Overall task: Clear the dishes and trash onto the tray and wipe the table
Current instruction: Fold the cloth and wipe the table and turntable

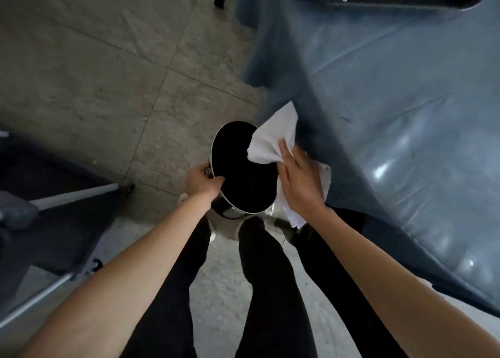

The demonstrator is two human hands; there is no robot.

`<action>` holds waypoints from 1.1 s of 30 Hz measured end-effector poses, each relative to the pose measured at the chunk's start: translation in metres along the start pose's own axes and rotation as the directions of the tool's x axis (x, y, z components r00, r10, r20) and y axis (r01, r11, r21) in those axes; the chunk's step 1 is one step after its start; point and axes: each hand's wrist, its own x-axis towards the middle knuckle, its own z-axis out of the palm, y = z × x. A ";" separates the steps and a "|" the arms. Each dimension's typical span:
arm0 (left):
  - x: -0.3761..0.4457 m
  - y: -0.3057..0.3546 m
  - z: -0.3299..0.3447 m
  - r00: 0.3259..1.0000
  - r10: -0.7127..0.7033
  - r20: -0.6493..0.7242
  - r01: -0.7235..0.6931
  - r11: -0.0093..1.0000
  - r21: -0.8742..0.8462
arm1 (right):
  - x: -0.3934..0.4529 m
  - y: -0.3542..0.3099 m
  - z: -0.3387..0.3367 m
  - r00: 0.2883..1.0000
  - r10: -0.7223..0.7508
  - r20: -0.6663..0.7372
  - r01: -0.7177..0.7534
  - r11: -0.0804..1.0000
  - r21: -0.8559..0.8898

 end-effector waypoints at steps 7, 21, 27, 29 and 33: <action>0.110 -0.108 0.043 1.000 -0.019 -0.006 0.018 0.981 -0.193 | 0.031 0.050 0.138 0.998 -0.020 0.064 0.008 0.982 0.190; 0.208 -0.204 0.085 0.993 -0.077 0.092 0.103 0.943 -0.317 | 0.055 0.092 0.275 0.987 0.017 0.157 -0.046 0.983 0.180; 0.215 -0.219 0.087 0.990 -0.093 0.107 0.123 0.937 -0.327 | 0.055 0.096 0.287 0.980 0.040 0.196 -0.082 0.974 0.209; 0.215 -0.214 0.087 0.991 -0.067 0.115 0.099 0.949 -0.298 | 0.054 0.094 0.285 0.978 0.037 0.207 -0.083 0.973 0.217; 0.200 -0.192 0.075 0.975 -0.017 0.220 0.050 0.988 -0.147 | 0.049 0.075 0.264 0.976 0.023 0.217 -0.077 0.967 0.244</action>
